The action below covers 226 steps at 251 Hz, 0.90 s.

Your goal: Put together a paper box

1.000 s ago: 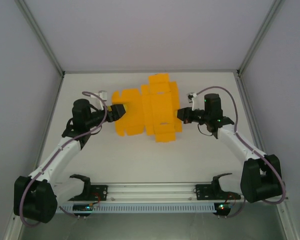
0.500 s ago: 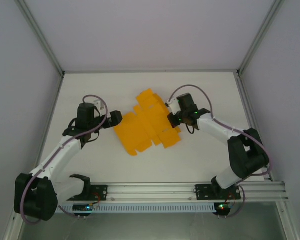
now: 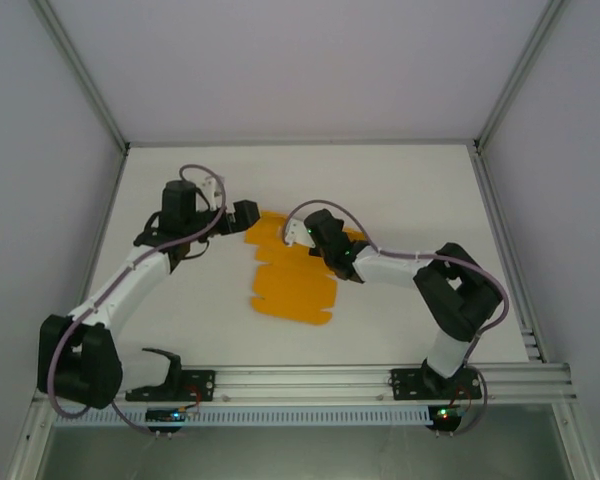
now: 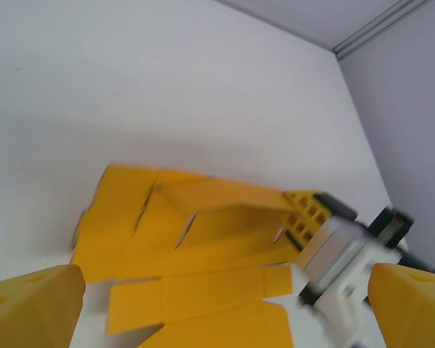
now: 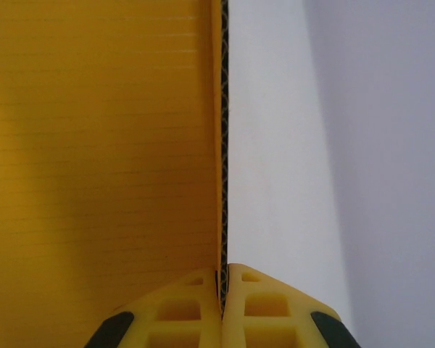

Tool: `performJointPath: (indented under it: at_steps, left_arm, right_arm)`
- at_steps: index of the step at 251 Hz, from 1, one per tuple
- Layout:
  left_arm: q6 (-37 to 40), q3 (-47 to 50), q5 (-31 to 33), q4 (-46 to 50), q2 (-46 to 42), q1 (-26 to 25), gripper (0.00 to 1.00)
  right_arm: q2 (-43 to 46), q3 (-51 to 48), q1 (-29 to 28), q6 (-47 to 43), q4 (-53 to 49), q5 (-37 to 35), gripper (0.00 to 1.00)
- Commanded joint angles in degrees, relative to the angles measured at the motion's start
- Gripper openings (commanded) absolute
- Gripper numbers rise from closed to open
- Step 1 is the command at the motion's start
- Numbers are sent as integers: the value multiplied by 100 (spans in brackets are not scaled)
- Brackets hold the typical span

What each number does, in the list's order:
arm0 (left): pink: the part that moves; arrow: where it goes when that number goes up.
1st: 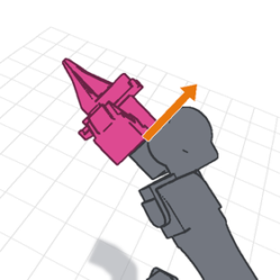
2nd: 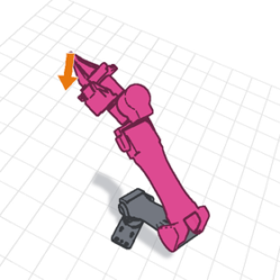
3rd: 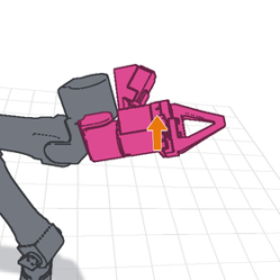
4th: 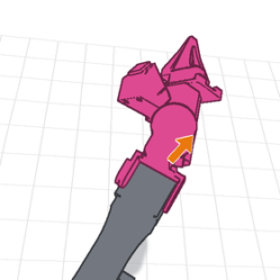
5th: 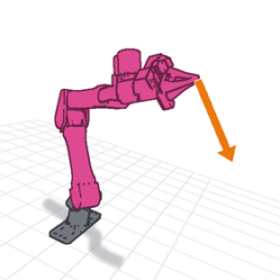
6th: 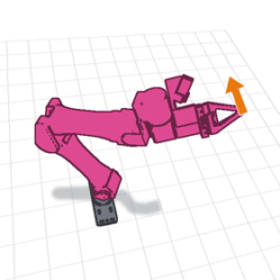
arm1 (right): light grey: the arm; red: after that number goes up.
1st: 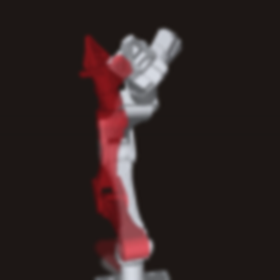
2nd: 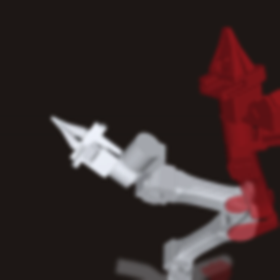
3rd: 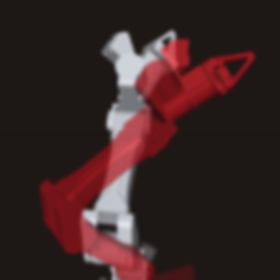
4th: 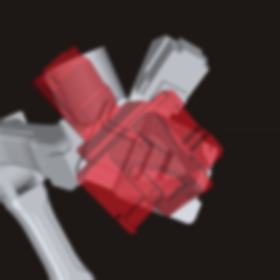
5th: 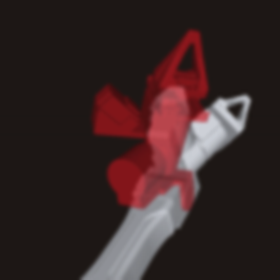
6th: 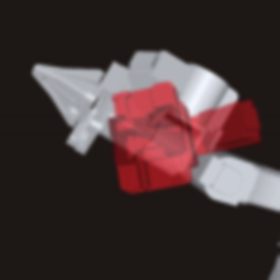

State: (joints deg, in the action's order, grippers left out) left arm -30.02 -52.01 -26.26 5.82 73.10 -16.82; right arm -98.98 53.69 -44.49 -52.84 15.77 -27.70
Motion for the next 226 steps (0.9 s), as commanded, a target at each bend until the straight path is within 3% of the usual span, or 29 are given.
performJointPath:
  at_steps: [1, 54, 75, 114, 182, 226]
  left_arm:
    - [-67, -431, -288, -22, 363, -160, 100]
    - [-63, -864, -350, 278, 1075, -392, 91]
    - [-206, -869, -386, 147, 1292, -417, 79]
    - [-467, -947, -1054, -273, 1723, -473, 56]
    - [-689, -866, -1206, -732, 1942, -586, 43]
    - [-969, -746, -1202, -1235, 2029, -599, 27]
  right_arm:
    - [-63, -100, -122, -839, 935, -384, 0]
    - [-8, -122, -156, -751, 908, -308, 0]
    - [5, -156, -165, -687, 900, -273, 0]
    - [-5, -181, -161, -471, 897, -253, 0]
    - [98, -219, -170, -150, 960, -59, 0]
    - [113, -358, -249, -208, 1141, 71, 0]
